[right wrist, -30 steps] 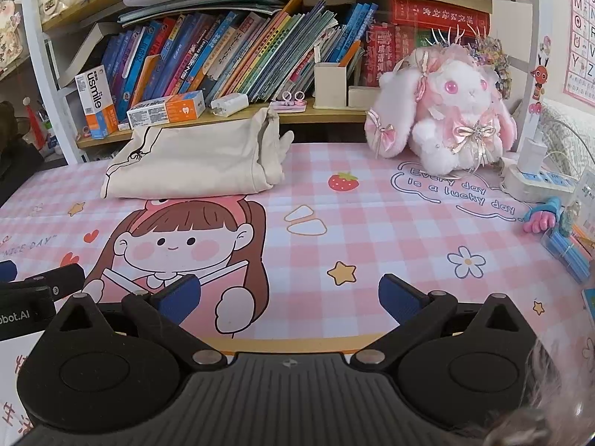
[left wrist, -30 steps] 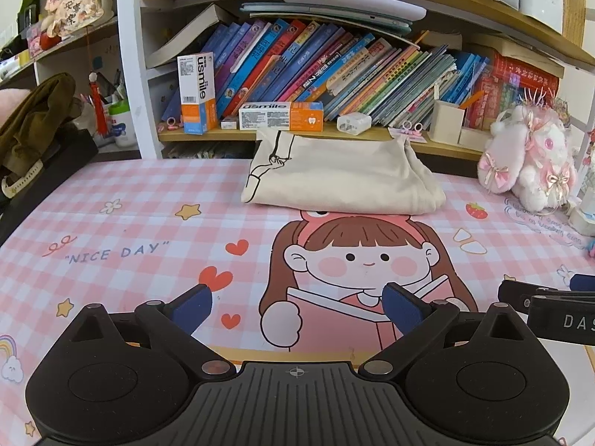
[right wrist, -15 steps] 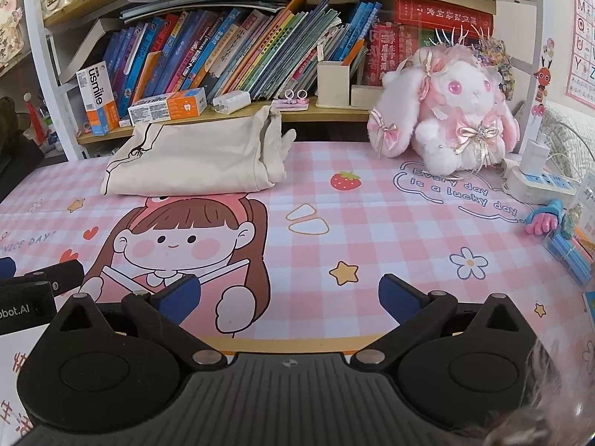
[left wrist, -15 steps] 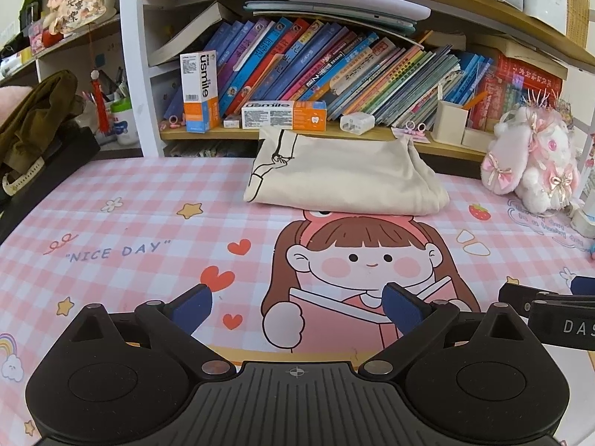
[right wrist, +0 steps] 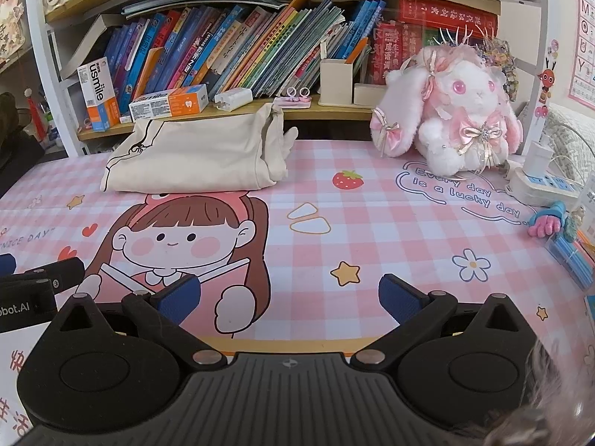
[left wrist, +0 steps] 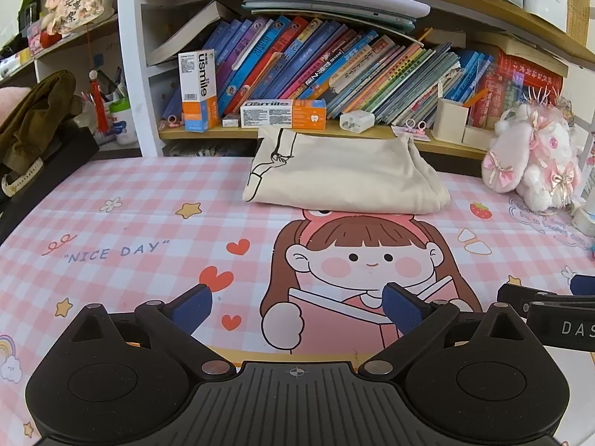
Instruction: Fold clothes
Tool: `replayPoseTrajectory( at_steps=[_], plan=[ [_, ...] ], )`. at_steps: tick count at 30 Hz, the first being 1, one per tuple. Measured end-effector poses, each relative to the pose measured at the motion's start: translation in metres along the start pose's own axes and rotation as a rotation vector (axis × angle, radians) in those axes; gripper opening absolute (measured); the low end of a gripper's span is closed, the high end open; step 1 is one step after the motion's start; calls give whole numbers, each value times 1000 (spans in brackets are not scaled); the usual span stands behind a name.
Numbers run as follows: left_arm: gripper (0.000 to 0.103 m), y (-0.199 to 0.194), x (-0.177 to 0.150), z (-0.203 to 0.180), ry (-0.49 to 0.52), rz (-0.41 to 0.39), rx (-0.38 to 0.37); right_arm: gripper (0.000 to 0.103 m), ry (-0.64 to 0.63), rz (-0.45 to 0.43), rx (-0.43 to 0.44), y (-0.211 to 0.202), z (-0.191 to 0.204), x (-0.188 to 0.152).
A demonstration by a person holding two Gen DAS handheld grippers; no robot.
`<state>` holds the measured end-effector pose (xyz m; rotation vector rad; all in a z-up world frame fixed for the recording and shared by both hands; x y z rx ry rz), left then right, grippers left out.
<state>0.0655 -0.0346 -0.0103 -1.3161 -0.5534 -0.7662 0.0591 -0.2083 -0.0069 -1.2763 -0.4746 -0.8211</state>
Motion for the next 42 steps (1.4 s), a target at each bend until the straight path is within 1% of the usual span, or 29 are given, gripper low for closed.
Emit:
replayPoseTrajectory(
  at_steps=[16,19,26,27,28,33,36,42],
  plan=[
    [99,2,1,1,-15,2,-14,103,2,15,-10,3,0,-1],
    [99,1,2,2,-11,-8,-6,103,3,17,-9,3,0,-1],
    [99,0,5,-2,14,-22,-11,103,2,18,-12,4,-1,-2],
    [100,0,4,-2,13,-20,-14,103,2,18,-12,4,-1,-2],
    [103,1,4,-3,13,-14,-20,103,2,19,-12,4,-1,-2],
    [103,4,-1,-1,-4,11,-30,103,7,20,-16,4,-1,-2],
    [103,4,-2,0,-7,18,-24,103,12,23,-19,5,-2,-2],
    [103,4,-2,0,-6,14,-26,103,16,28,-21,7,-3,-3]
  ],
)
Point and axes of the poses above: each gripper's, at about its wrist camera, not at the fingertips, and y roughly the way its jaws point, z to its left, x to its top, the point moved 5 cm from there along y, roughly the way its jaws point, and after that the axes turned 13 degrees about y, right-handed, at the moved point
